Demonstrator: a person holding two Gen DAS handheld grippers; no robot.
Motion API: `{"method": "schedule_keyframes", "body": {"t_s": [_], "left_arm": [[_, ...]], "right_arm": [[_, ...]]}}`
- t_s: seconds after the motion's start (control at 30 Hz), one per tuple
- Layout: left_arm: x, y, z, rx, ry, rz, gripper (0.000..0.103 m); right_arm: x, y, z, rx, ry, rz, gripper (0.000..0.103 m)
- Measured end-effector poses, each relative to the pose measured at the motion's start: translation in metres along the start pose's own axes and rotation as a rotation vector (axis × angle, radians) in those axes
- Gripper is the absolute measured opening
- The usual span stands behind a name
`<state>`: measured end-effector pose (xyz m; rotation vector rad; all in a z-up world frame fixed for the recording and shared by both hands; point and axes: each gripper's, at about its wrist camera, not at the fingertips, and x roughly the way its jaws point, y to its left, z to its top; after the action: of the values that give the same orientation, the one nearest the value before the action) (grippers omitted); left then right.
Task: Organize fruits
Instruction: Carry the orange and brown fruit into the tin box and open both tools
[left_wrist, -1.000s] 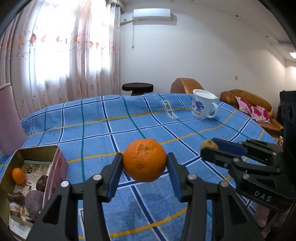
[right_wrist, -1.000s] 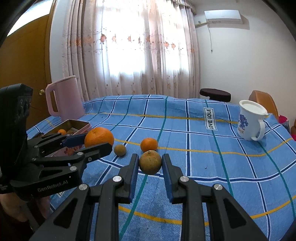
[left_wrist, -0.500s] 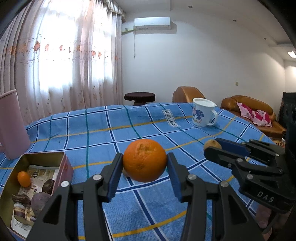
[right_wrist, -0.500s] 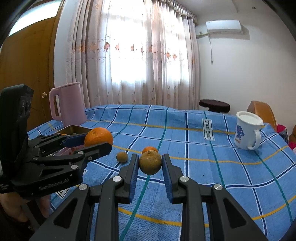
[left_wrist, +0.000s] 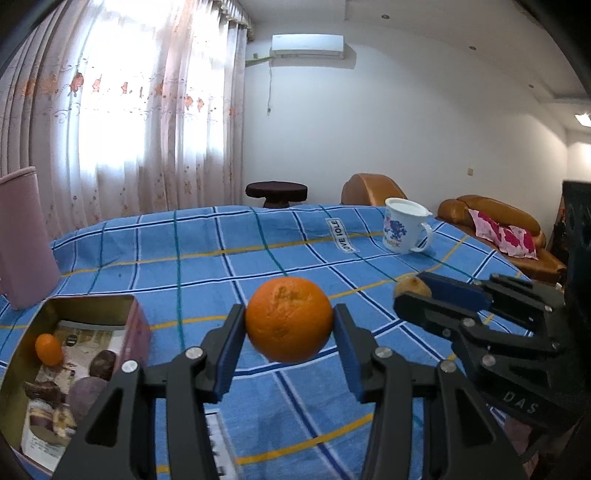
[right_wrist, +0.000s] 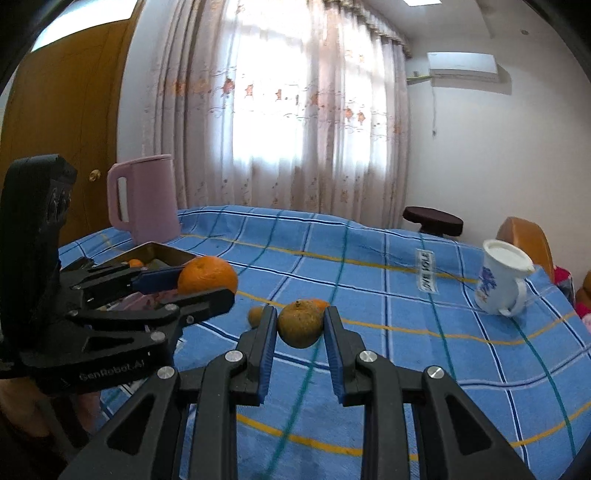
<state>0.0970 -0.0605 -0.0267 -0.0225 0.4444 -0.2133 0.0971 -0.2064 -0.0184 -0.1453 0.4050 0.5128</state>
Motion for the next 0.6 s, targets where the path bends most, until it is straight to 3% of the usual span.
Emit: {"method": "schedule_keyframes", "body": {"t_s": [0.23, 0.6], "left_arm": [[-0.016, 0.043, 0.005, -0.058, -0.001, 0.052, 0.049], [-0.039, 0.132, 0.004, -0.144, 0.030, 0.182, 0.049]], "right_arm": [[0.021, 0.027, 0.030, -0.018, 0.016, 0.094, 0.027], [0.071, 0.107, 0.061, -0.097, 0.054, 0.242, 0.027]]}}
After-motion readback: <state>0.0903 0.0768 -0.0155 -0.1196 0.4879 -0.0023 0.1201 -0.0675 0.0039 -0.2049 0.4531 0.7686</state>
